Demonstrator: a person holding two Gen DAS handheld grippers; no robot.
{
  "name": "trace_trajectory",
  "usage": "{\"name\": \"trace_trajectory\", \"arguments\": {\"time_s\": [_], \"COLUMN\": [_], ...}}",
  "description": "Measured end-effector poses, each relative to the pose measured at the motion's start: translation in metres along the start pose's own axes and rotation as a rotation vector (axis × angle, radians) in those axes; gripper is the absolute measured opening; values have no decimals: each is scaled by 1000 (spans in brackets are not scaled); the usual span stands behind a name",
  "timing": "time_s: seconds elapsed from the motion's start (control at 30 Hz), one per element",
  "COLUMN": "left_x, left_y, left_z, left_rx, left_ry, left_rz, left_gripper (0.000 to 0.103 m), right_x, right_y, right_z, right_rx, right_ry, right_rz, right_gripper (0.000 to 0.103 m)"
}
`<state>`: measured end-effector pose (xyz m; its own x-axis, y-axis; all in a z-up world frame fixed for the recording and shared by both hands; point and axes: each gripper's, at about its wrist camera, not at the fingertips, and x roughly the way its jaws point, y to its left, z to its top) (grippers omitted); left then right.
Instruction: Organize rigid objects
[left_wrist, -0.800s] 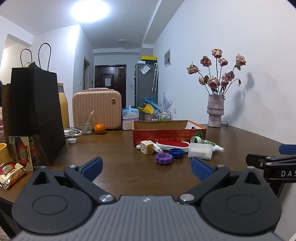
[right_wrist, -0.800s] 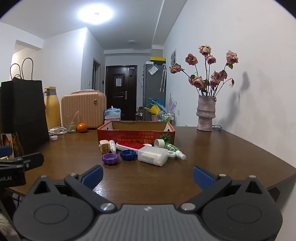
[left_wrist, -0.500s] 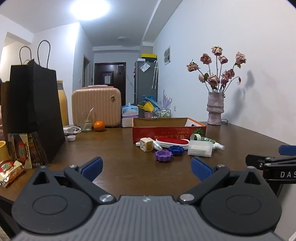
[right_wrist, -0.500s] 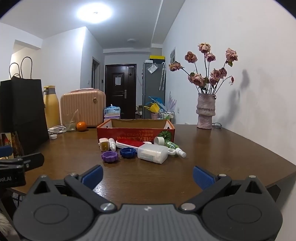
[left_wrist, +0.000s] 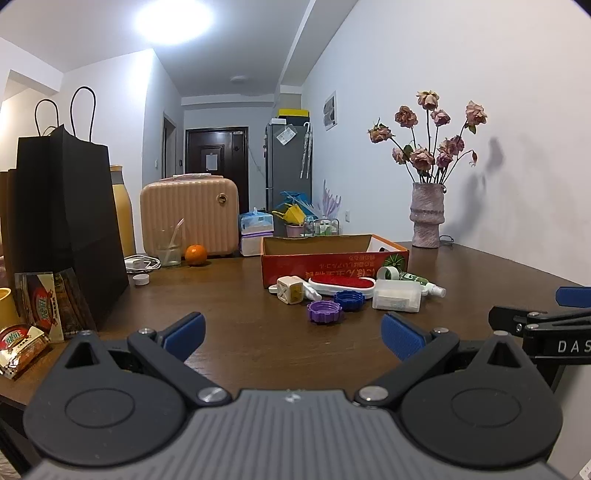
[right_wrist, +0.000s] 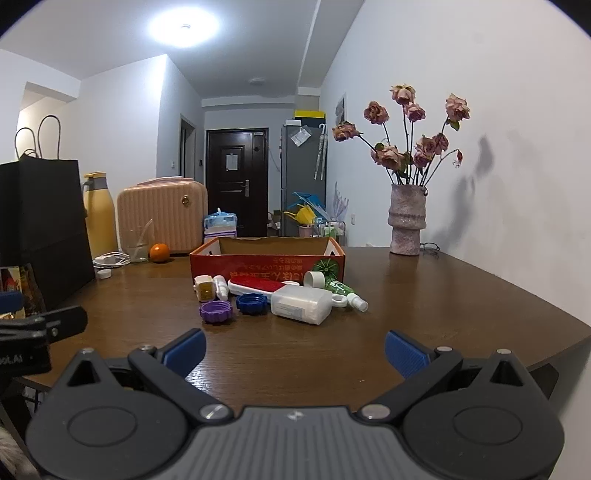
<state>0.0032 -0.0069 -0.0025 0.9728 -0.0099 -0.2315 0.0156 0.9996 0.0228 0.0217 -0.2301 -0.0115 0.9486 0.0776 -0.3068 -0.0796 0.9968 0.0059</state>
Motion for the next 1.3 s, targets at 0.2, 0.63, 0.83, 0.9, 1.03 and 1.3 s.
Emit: {"name": "trace_trajectory", "arguments": {"time_s": [0.2, 0.63, 0.83, 0.9, 1.03, 1.3], "left_x": [0, 3, 2, 2, 2, 1], "left_y": [0, -1, -1, -1, -1, -3], "left_z": [1, 0, -1, -1, 0, 0], "left_rx": [5, 2, 4, 5, 0, 3], "left_ry": [-1, 14, 11, 10, 15, 7], "left_rz": [-10, -9, -11, -9, -9, -8], "left_gripper": [103, 103, 103, 103, 103, 103], "right_x": [-1, -3, -3, -3, -2, -3], "right_y": [-1, 0, -2, -1, -1, -2], "right_z": [-2, -1, -1, -1, -2, -1], "right_rx": [5, -7, 2, 0, 3, 3], "right_ry": [0, 1, 0, 0, 2, -1], "right_rz": [-8, -11, -15, -16, -21, -28], "right_gripper": [103, 103, 103, 103, 103, 103]}}
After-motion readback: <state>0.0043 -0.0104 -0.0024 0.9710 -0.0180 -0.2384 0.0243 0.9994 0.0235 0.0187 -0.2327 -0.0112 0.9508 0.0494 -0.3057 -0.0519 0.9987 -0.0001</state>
